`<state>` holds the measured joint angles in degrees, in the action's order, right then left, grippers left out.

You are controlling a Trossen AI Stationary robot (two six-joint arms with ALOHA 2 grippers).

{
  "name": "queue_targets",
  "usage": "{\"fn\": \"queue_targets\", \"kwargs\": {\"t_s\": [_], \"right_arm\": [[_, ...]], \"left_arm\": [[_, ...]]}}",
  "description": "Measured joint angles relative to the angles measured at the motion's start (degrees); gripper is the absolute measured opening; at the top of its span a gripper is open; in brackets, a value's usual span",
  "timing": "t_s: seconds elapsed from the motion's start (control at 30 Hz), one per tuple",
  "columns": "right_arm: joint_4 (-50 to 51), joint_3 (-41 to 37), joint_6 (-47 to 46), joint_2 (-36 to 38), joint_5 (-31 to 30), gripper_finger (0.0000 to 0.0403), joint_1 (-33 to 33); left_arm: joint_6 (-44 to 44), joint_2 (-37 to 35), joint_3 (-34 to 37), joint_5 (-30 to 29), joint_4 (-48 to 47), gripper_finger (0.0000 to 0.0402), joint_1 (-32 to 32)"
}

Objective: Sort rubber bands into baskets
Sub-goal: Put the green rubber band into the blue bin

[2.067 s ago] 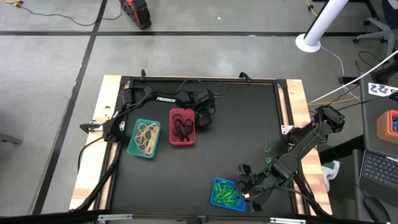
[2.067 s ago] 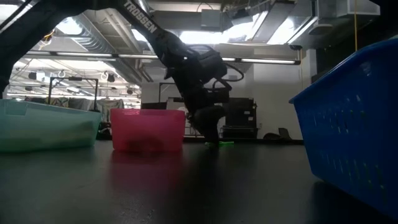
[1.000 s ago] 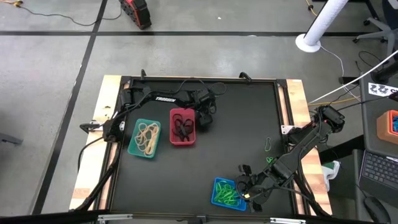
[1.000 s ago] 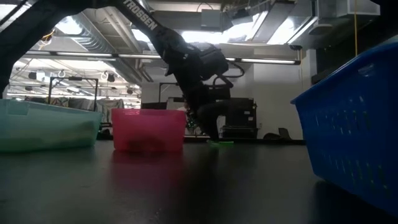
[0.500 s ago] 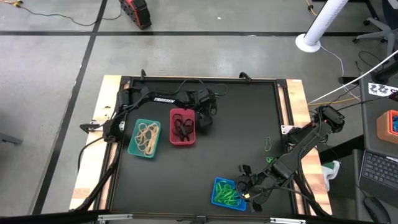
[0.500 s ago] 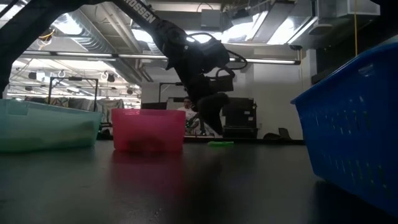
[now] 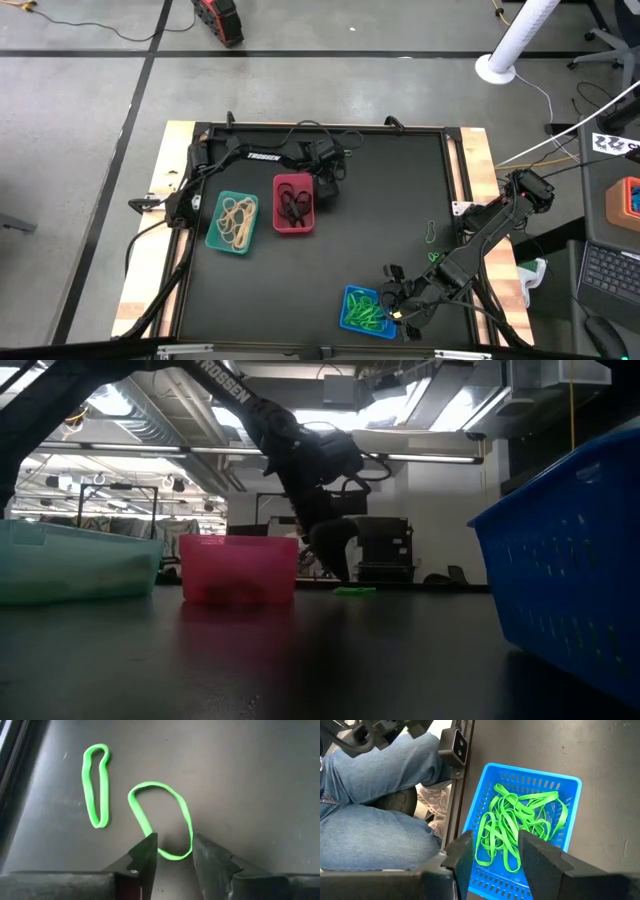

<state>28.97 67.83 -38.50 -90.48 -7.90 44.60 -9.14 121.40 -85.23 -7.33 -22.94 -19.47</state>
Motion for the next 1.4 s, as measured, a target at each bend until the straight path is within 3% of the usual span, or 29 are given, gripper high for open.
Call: {"fn": "queue_targets", "kwargs": {"t_s": [0.3,0.77,1.03,1.17,1.4], "right_arm": [[0.0,0.0,0.0,0.0,0.0,0.0156,0.0],[-0.1,0.0,0.0,0.0,0.0,0.0156,0.0],[0.0,0.0,0.0,0.0,0.0,0.0156,0.0],[-0.1,0.0,0.0,0.0,0.0,0.0156,0.0],[-0.1,0.0,0.0,0.0,0.0,0.0156,0.0]], "left_arm": [[11.7,0.0,0.5,0.0,-0.5,0.0151,-1.7],[18.9,1.8,0.5,-0.2,0.3,0.0152,-1.5],[18.1,2.2,0.5,-3.4,0.8,0.0152,-1.0],[16.0,2.2,0.5,-3.6,0.6,0.0132,-0.9],[15.7,2.3,0.4,-3.6,-1.8,0.0055,-0.9]]}}
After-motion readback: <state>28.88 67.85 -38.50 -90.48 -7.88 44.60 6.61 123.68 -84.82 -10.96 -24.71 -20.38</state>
